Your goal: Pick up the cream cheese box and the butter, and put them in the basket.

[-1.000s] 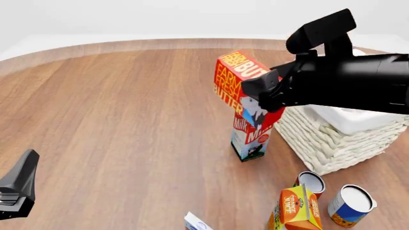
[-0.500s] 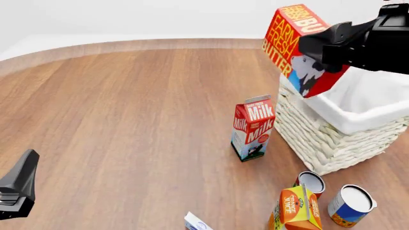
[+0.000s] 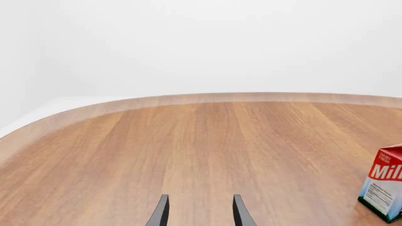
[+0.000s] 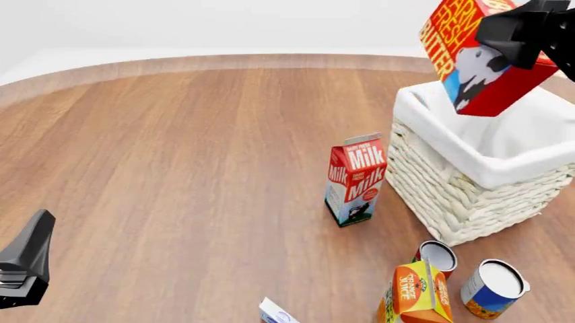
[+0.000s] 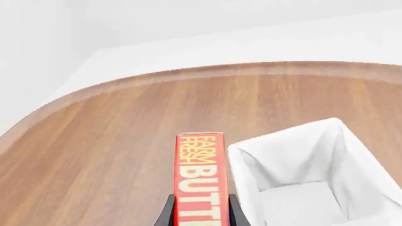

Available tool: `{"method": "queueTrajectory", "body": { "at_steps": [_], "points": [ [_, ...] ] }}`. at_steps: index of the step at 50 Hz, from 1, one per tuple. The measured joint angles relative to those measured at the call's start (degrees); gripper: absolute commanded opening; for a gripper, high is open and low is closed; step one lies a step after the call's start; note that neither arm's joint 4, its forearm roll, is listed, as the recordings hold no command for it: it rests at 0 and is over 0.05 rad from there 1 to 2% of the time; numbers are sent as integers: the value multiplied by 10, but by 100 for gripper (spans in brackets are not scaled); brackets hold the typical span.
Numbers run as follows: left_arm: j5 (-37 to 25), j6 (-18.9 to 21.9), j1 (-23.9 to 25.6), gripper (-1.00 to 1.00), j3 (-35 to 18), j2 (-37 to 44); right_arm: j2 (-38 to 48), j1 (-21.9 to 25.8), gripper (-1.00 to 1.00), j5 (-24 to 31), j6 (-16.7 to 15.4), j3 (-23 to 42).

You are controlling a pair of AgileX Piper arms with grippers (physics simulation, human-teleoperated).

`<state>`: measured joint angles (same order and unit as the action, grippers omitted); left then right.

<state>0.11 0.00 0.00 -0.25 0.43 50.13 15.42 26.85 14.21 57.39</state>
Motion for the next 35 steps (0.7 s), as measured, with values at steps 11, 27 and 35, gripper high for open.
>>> {"method": "queueTrajectory", "body": {
  "at_steps": [11, 27, 35],
  "points": [
    [0, 0, 0, 100, 0, 0, -28, -32, -100, -16, 115, -24],
    [0, 0, 0, 100, 0, 0, -63, -73, -100, -48, 236, -79],
    [0, 0, 0, 100, 0, 0, -67, -93, -100, -62, 269, -99]
  ]
}}
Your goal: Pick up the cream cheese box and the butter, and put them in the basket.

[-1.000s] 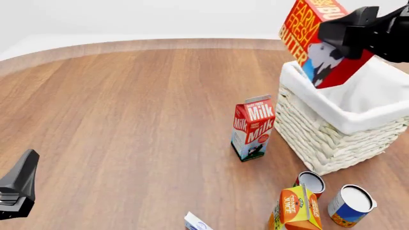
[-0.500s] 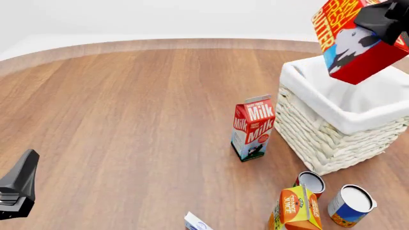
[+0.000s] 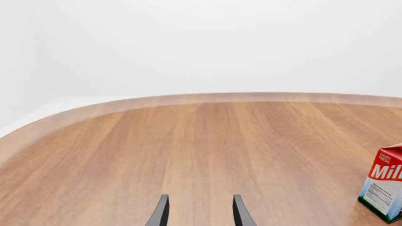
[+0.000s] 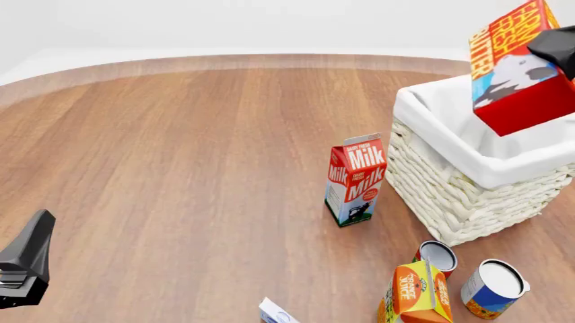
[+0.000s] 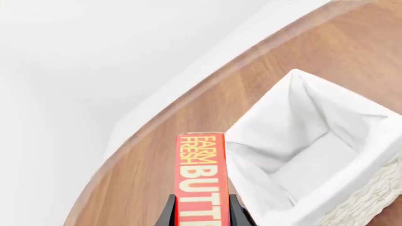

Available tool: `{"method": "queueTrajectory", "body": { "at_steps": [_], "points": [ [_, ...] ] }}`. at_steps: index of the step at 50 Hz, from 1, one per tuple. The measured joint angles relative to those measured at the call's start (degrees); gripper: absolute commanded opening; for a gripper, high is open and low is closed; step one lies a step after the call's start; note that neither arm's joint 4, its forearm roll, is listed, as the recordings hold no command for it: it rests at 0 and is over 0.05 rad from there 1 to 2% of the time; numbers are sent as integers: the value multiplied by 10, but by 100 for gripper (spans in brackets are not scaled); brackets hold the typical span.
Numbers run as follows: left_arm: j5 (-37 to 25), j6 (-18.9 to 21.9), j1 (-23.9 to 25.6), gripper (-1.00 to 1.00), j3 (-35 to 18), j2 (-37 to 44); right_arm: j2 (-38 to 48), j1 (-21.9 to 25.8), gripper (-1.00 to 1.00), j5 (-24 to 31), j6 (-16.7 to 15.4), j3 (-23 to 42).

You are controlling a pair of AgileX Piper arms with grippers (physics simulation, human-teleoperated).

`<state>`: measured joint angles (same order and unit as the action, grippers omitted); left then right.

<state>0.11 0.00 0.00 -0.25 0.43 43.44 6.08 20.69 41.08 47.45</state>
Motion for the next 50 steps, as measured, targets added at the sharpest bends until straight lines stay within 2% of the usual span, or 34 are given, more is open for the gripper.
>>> {"method": "queueTrajectory", "body": {
  "at_steps": [7, 14, 30, 50],
  "points": [
    [0, 0, 0, 100, 0, 0, 13, -23, -100, -15, 10, -8],
    [0, 0, 0, 100, 0, 0, 32, -47, -100, -23, 7, -5],
    [0, 0, 0, 100, 0, 0, 96, -108, -100, -2, -44, 42],
    [0, 0, 0, 100, 0, 0, 128, -113, -100, -8, -59, 50]
  ]
}}
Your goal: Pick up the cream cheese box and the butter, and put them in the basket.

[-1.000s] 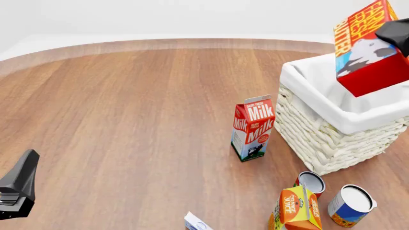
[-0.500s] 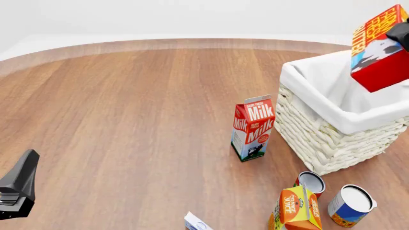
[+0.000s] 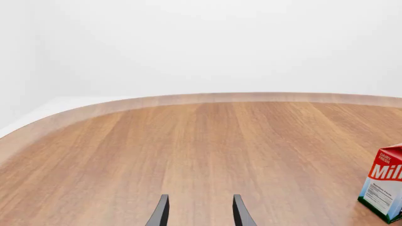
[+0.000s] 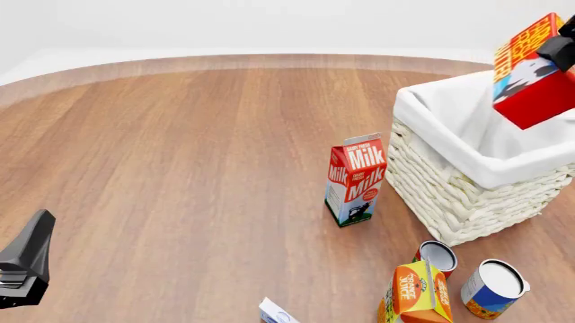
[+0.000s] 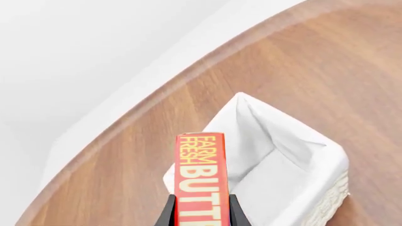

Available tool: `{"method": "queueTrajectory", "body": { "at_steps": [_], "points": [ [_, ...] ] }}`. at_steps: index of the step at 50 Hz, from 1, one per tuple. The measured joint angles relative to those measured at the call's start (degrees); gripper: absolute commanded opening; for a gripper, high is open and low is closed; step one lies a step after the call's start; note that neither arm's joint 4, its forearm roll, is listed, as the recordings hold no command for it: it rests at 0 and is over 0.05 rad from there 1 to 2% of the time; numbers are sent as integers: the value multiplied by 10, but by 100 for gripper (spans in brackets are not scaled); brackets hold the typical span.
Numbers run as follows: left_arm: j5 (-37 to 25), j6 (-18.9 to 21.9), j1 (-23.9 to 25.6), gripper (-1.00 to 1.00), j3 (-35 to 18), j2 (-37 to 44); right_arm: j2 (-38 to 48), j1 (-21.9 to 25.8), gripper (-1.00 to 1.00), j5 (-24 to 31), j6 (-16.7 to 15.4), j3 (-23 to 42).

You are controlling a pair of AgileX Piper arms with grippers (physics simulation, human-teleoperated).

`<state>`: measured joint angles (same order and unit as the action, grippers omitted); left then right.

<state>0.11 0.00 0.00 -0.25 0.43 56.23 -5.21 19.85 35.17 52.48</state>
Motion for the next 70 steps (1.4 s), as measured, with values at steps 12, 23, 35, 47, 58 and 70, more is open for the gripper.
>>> {"method": "queueTrajectory", "body": {
  "at_steps": [12, 23, 35, 47, 58, 70],
  "points": [
    [0, 0, 0, 100, 0, 0, 23, -3, -100, -17, -10, -7],
    [0, 0, 0, 100, 0, 0, 36, -11, -100, -21, -24, -11],
    [0, 0, 0, 100, 0, 0, 34, -10, -100, -22, -29, -21],
    [0, 0, 0, 100, 0, 0, 37, -3, -100, -26, -29, -25],
    [0, 0, 0, 100, 0, 0, 59, 3, -100, -47, -28, -25],
    [0, 0, 0, 100, 0, 0, 85, 7, -100, -69, -28, -25]
  ]
}}
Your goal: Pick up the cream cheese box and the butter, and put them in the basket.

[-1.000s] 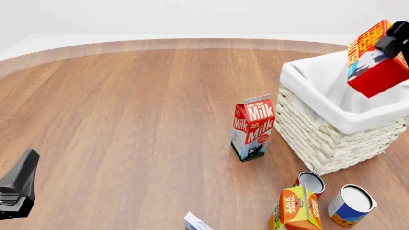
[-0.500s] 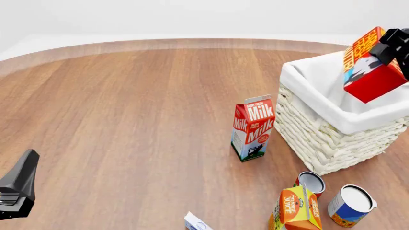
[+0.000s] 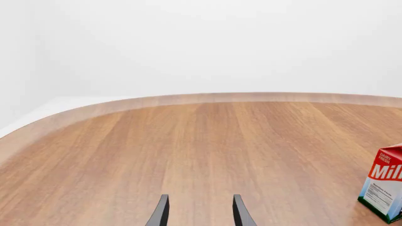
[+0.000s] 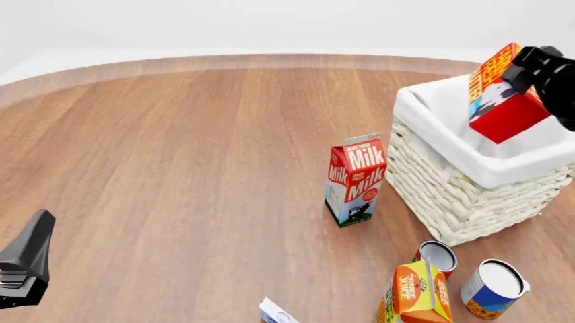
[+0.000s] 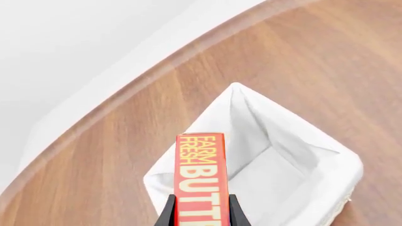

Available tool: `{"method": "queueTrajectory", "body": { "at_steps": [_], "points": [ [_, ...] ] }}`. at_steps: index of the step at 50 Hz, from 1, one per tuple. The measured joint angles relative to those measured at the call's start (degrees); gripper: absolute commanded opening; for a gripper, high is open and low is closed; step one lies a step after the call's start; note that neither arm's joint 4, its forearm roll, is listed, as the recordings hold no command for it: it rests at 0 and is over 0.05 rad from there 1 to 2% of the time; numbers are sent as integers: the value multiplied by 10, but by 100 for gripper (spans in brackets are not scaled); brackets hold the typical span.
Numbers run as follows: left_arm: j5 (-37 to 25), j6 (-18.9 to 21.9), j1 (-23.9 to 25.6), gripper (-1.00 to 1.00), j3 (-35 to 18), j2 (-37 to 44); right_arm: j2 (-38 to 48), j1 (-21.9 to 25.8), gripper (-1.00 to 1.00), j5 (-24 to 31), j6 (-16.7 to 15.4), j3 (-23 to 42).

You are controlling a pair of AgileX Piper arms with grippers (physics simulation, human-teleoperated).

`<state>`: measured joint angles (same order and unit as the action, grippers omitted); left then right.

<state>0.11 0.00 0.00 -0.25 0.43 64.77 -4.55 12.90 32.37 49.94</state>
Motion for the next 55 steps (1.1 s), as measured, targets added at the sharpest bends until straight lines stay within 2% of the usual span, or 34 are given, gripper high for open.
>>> {"method": "queueTrajectory", "body": {
  "at_steps": [54, 55],
  "points": [
    [0, 0, 0, 100, 0, 0, 28, -10, -100, -47, 8, -28],
    [0, 0, 0, 100, 0, 0, 28, -9, 100, -47, 7, -28]
  ]
}}
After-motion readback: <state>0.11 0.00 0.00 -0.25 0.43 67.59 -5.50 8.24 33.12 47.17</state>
